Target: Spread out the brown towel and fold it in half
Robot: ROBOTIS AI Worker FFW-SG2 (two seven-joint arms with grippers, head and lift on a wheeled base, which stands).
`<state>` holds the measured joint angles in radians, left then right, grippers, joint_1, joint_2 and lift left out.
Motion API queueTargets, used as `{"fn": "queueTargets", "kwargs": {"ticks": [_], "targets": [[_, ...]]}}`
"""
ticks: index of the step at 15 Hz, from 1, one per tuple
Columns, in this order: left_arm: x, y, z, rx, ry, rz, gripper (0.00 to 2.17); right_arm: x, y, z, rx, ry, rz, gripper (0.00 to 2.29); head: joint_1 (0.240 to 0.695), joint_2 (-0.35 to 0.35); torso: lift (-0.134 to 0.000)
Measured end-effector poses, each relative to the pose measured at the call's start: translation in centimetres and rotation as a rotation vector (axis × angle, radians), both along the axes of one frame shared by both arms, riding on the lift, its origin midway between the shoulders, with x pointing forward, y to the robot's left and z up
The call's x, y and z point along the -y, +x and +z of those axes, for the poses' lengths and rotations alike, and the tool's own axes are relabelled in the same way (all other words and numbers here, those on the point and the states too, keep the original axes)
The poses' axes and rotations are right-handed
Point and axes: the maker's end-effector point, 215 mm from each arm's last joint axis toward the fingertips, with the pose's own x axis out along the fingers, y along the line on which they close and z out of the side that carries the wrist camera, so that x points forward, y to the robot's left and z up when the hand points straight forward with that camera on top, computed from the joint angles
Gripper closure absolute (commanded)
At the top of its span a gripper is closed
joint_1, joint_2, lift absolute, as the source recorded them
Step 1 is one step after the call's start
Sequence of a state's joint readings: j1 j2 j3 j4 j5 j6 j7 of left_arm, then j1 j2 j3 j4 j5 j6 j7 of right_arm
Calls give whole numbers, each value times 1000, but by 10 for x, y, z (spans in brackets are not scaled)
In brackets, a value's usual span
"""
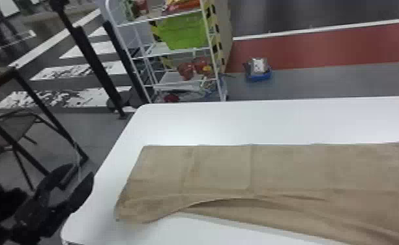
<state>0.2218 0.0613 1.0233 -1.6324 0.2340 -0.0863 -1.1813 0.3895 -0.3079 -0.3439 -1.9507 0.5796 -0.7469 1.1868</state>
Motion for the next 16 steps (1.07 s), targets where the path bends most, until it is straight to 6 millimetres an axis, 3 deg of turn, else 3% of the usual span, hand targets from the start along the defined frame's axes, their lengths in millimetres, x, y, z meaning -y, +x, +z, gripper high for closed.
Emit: {"fn": "queueTargets", "kwargs": {"ticks": [3, 7, 9, 13, 15, 16], "targets": [[-5, -5, 3, -7, 0, 12, 43, 16, 24, 21, -113, 164, -190, 29, 695, 350, -134], [21, 14, -3, -113, -45, -23, 80, 55, 74, 25, -378, 370, -605, 93, 695, 350, -134], [39, 23, -13, -201, -33, -43, 80, 52, 64, 24, -567, 411, -667, 167, 695, 327, -134], [47, 24, -15, -242, -35, -45, 80, 56, 72, 58, -529, 417, -667, 319, 695, 310, -134], [50, 24, -15, -239, -39, -51, 80, 45, 69, 51, -564, 415, -664, 319, 695, 313, -134], [53, 25, -16, -240, -41, -59, 80, 30, 65, 39, -627, 420, -673, 319, 695, 332, -134]]}}
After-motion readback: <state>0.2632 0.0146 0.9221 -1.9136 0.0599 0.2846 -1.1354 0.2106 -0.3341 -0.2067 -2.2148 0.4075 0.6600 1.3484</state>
